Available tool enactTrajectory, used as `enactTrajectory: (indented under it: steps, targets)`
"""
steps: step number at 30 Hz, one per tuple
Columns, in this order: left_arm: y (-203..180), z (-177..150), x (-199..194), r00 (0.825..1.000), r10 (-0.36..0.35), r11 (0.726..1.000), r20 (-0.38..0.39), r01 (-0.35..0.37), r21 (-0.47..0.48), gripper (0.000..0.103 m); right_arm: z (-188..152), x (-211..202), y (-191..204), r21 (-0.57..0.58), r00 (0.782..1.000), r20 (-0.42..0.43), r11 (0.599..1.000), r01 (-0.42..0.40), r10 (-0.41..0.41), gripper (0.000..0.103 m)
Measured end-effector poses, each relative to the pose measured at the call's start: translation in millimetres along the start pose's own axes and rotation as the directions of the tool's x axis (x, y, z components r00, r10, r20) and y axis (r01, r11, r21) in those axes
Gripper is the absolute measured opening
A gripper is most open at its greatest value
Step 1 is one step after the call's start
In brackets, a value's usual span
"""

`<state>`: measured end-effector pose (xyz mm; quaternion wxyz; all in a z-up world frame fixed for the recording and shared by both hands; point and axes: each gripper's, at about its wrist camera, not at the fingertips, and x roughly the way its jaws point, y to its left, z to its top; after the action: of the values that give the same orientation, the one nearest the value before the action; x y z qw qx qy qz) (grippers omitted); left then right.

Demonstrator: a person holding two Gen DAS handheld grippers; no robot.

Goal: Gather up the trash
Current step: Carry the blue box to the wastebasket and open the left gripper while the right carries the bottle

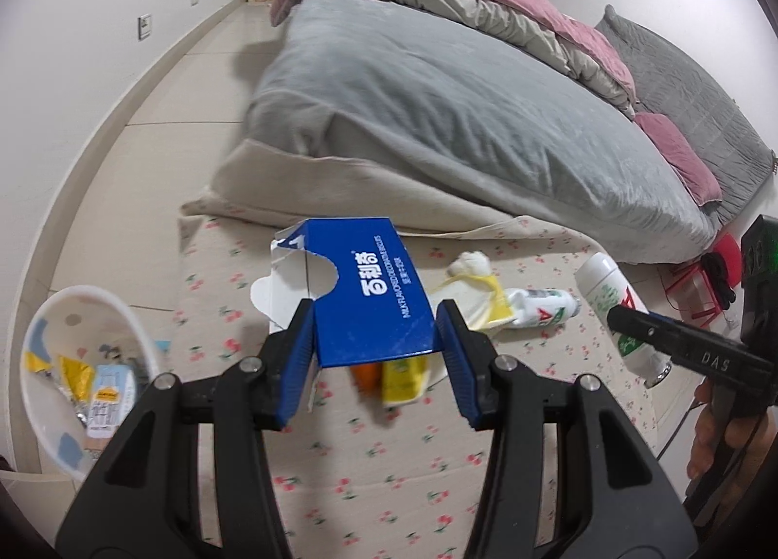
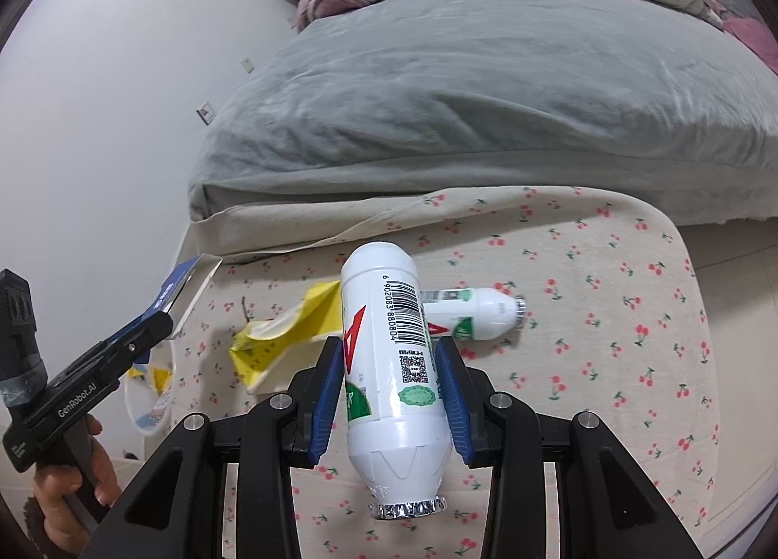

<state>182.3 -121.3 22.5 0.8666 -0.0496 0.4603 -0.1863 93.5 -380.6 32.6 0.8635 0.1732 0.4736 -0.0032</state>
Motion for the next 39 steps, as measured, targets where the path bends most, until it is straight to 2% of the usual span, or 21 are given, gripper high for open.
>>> enactTrajectory:
  steps: [21, 33, 39]
  targets:
    - [94.8, -32.7, -35.5, 0.997, 0.084, 0.990, -0.001, -0.083, -0.113, 0.052, -15.6, 34.4, 107.7, -0.149, 0.996, -0.059, 0.986, -0.078, 0.070, 0.039]
    - [148.6, -51.6, -50.0, 0.992, 0.125, 0.976, -0.018, -0.126, -0.179, 0.052, -29.0, 62.9, 161.0, -0.218, 0.991, -0.109, 0.971, -0.099, 0.077, 0.039]
    - [178.9, -59.9, -50.2, 0.990, 0.132, 0.963, -0.051, -0.140, -0.232, 0.052, -36.0, 80.7, 191.4, -0.259, 0.987, -0.139, 0.959, -0.114, 0.080, 0.039]
